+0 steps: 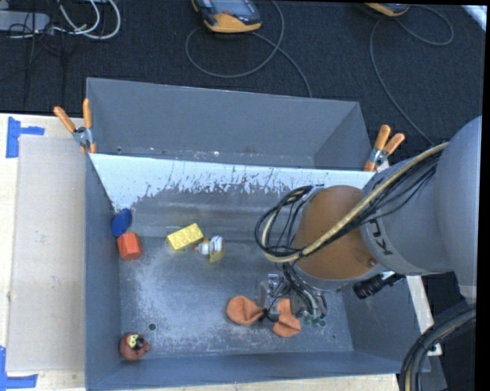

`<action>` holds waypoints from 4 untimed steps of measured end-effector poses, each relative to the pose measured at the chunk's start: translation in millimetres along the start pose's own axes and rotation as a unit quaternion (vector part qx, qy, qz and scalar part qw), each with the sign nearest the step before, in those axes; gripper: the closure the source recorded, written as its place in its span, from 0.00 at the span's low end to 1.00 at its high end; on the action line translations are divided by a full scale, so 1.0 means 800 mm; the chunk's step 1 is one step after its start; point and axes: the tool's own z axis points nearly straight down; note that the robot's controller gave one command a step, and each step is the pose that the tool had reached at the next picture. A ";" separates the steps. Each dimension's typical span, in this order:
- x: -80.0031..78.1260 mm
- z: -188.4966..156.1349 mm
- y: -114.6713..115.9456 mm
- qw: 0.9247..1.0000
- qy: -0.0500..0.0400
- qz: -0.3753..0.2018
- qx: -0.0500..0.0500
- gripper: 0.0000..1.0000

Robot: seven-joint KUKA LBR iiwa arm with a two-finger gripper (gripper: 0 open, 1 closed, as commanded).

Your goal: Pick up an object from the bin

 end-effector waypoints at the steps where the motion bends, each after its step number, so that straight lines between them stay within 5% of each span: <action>1: -0.001 -0.005 0.000 1.000 0.000 0.002 0.000 1.00; 4: 0.001 -0.041 -0.001 1.000 0.001 0.001 0.000 1.00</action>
Offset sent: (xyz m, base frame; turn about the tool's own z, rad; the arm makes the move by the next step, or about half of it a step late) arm -0.0001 -0.0002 0.0456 0.0000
